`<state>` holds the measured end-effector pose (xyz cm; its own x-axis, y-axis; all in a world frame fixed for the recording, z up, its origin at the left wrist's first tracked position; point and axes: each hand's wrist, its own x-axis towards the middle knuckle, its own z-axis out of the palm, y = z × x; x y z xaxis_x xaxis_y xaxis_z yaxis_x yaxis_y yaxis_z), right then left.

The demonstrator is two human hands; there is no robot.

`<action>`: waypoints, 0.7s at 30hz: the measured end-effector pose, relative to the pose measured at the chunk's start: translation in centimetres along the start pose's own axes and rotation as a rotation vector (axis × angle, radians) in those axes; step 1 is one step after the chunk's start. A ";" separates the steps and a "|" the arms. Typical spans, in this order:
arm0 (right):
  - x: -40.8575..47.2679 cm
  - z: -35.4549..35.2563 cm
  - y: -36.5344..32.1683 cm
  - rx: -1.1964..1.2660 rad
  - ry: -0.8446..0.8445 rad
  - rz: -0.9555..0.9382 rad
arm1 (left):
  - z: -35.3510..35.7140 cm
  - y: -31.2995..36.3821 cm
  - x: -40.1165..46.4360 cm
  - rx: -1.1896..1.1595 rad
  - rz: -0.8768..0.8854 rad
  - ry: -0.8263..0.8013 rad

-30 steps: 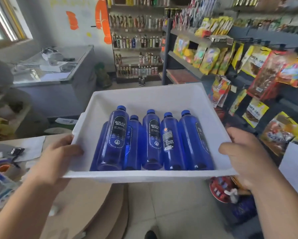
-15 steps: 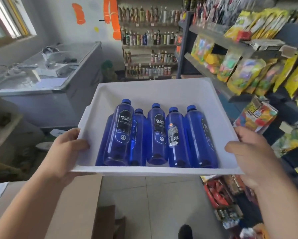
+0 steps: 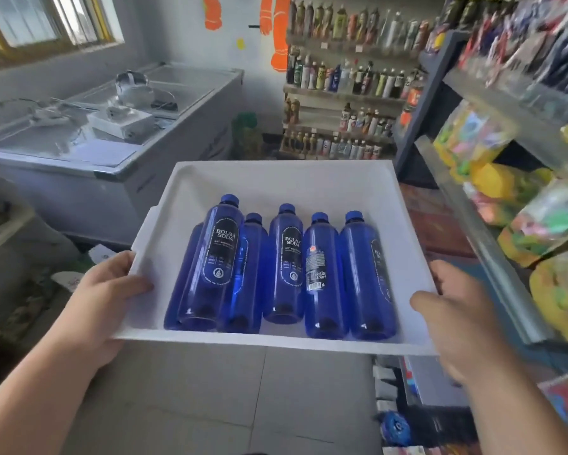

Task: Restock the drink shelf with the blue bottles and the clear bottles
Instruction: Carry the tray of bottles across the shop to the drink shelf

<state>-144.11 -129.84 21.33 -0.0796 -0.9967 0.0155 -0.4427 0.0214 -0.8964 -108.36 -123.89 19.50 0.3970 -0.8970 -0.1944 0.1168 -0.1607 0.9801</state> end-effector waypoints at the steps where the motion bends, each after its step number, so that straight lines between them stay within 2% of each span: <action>1: 2.8 0.5 0.2 -0.006 -0.019 -0.007 | 0.7 0.4 2.1 0.002 0.003 0.018; 5: 12.2 3.3 -0.5 0.070 -0.087 0.032 | 2.5 1.9 10.2 0.009 0.026 0.051; 12: 31.9 10.0 -1.4 0.070 -0.059 0.019 | 6.3 4.0 29.1 0.008 0.022 0.092; 21: 54.5 17.7 -4.3 0.036 -0.051 0.037 | 10.4 8.7 54.3 -0.013 -0.030 0.015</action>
<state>-130.78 -185.65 18.17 -0.0490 -0.9980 -0.0394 -0.4076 0.0560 -0.9115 -95.23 -178.23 17.87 0.4072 -0.8854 -0.2241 0.1406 -0.1817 0.9733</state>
